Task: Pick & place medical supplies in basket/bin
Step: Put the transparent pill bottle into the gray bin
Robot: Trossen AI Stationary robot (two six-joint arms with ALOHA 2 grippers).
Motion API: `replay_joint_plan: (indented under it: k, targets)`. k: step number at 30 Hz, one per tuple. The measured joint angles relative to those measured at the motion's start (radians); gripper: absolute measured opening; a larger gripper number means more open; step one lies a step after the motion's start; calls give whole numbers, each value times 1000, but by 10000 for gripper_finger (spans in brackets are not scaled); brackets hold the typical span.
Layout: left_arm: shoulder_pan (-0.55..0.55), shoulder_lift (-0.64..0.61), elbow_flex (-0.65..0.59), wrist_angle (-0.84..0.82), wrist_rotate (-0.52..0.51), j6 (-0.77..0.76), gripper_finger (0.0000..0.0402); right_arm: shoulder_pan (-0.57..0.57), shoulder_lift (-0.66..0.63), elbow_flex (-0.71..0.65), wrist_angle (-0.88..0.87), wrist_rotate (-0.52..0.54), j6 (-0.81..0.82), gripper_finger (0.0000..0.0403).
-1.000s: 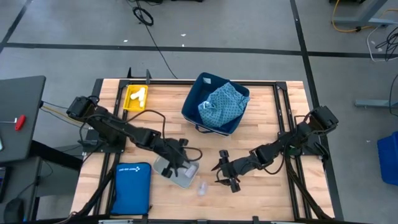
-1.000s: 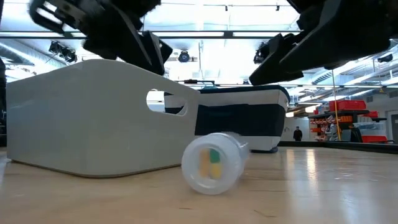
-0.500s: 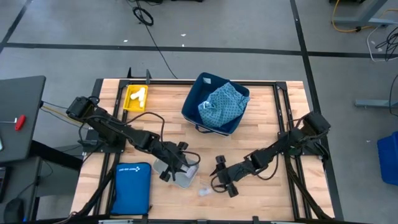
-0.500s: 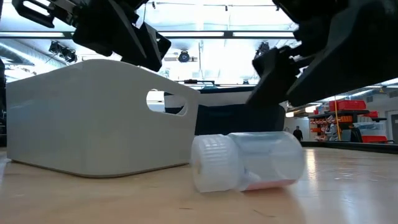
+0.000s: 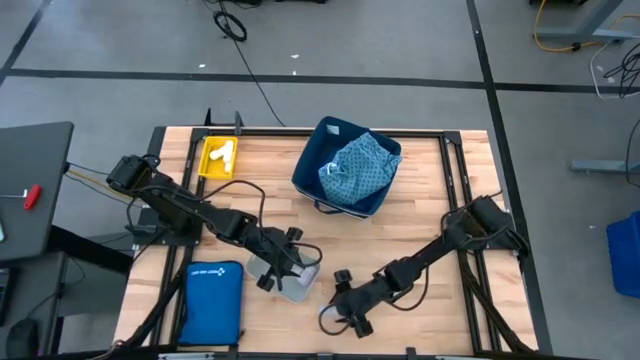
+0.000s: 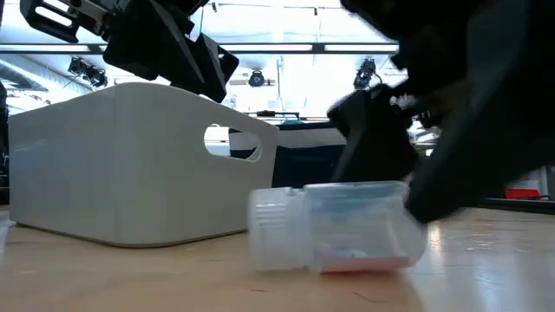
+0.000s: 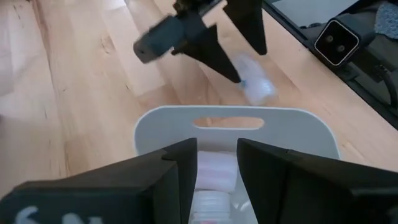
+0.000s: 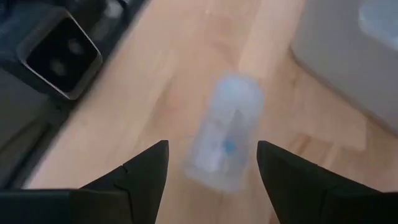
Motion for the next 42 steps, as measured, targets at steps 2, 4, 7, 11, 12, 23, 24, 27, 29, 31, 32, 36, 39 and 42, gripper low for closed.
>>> replay_joint_plan:
  k: [2,4,7,11,12,23,24,27,29,31,32,36,39,42]
  targets:
    - [-1,0,0,1,-12,7,120,0,17,4,-7,0,24,254]
    - [-2,0,0,1,-14,8,120,0,42,21,4,9,41,254]
    - [-2,0,0,3,-15,9,120,0,67,42,5,29,63,254]
    - [-2,0,0,5,-15,15,120,3,75,52,2,60,63,254]
    - [-2,0,0,6,-15,17,120,3,75,52,3,73,62,252]
    - [-2,0,0,14,-16,39,120,5,75,52,-5,87,27,141]
    - [-2,0,0,20,-16,44,120,5,75,52,-5,86,27,141]
    - [-2,1,0,57,-13,53,120,6,75,52,-6,86,27,141]
    - [-2,2,0,101,-1,53,120,10,75,52,-5,88,27,141]
    - [-2,2,0,166,22,56,120,16,75,52,-4,101,27,141]
    - [-5,2,-5,210,32,60,120,21,75,52,-2,104,27,141]
    - [-20,-2,-77,419,40,97,120,33,75,52,3,129,28,141]
    - [-16,-43,-165,541,4,108,120,39,75,52,6,133,29,141]
    - [-9,-112,-271,657,-45,94,120,39,74,51,8,133,31,141]
